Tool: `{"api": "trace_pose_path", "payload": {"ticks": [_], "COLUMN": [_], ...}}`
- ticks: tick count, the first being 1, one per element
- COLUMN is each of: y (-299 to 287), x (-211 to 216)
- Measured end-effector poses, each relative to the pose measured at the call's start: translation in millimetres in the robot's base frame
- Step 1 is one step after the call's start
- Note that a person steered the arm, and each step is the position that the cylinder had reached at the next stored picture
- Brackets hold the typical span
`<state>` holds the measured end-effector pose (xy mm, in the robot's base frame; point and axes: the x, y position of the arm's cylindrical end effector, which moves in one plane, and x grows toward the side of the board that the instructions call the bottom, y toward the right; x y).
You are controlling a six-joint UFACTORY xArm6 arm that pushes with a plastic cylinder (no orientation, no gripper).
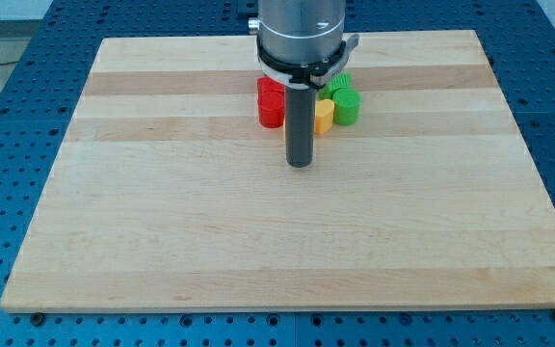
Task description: Place arm right to the green circle
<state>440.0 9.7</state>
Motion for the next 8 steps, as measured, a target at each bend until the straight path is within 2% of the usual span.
{"api": "trace_pose_path", "payload": {"ticks": [1,4,5,6,7,8], "y": [-4,-3,25,83,120,121], "x": [-19,-17,7,21,2,-37]}}
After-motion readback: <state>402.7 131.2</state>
